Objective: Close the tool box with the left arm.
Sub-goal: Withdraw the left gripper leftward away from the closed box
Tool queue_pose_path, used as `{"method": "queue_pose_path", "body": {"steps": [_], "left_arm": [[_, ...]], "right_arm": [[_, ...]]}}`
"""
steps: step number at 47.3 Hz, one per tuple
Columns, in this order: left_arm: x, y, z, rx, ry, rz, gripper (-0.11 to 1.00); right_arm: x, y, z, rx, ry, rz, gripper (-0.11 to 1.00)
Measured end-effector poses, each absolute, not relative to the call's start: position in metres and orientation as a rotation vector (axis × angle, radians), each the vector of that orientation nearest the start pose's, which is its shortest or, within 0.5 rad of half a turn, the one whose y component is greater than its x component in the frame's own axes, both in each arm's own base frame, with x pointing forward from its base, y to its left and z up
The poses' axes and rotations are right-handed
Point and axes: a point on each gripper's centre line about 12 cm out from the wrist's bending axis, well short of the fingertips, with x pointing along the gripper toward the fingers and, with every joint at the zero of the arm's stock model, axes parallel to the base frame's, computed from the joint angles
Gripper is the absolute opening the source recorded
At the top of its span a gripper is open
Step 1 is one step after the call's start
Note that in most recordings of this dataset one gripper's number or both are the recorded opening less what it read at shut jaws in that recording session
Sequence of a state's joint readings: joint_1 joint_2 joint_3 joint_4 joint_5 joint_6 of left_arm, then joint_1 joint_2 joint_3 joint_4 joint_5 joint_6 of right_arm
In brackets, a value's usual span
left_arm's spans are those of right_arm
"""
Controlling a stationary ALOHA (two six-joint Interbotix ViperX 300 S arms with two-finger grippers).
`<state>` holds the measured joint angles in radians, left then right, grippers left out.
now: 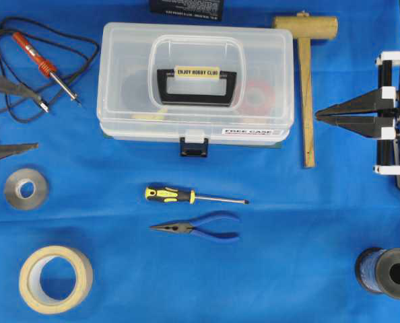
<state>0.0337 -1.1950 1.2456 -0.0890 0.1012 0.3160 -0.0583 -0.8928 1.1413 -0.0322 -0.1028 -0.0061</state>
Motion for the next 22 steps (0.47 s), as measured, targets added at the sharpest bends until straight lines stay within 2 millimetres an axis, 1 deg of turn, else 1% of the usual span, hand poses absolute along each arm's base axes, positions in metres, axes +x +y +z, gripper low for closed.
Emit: {"method": "queue_pose_path", "body": {"steps": [6,12,18,22], "left_arm": [[0.151,0.002,0.240,0.201,0.137,-0.002,0.91],[0.148,0.001,0.223,0.158,0.155,-0.004,0.91],[0.147,0.001,0.217,0.125,0.168,-0.003,0.91],[0.147,0.002,0.216,0.121,0.168,-0.001,0.91]], "right_arm": [[0.211,-0.012,0.271,-0.035,0.147,-0.052,0.00],[0.211,-0.012,0.270,-0.034,0.148,-0.052,0.00],[0.211,-0.012,0.269,-0.033,0.151,-0.052,0.00],[0.211,-0.012,0.269,-0.033,0.151,-0.052,0.00]]}}
